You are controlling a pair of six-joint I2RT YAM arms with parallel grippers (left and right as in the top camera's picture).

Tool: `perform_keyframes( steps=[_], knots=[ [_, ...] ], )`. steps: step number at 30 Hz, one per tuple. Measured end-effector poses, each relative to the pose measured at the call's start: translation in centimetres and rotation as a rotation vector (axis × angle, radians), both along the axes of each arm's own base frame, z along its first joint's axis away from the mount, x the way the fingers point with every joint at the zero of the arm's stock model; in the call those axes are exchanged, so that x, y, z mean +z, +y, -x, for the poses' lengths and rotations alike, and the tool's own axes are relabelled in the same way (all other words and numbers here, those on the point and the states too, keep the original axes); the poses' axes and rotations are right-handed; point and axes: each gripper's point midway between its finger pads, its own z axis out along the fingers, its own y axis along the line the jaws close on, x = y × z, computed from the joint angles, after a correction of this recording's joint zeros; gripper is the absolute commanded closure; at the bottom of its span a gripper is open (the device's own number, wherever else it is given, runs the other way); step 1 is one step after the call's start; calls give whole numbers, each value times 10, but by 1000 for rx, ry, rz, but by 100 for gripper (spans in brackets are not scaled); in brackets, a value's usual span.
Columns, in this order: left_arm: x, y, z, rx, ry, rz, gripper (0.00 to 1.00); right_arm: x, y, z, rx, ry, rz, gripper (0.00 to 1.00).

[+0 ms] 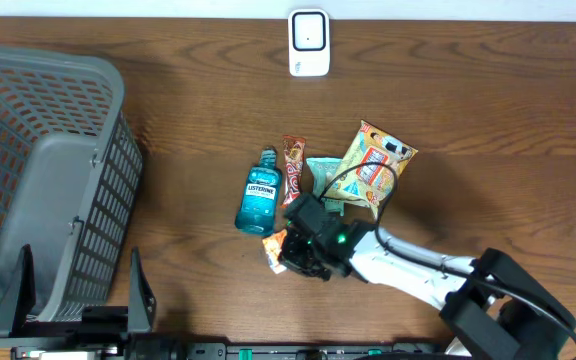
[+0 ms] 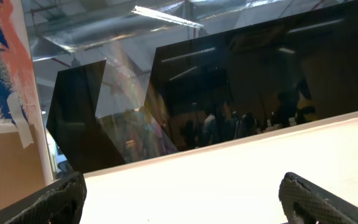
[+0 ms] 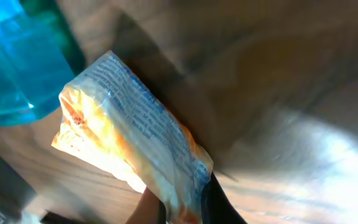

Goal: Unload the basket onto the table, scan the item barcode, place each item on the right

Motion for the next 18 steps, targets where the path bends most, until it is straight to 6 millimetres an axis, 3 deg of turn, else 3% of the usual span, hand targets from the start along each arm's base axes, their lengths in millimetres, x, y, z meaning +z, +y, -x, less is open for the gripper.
perform_keyframes(
  steps=[5,10,18],
  knots=[
    [0,0,0,0,0,0,2,9,-10,-3,138,-6,-113,99],
    [0,0,0,0,0,0,2,51,7,-5,327,-45,-424,98],
    [0,0,0,0,2,0,2,101,10,1,445,-27,-741,99]
  ],
)
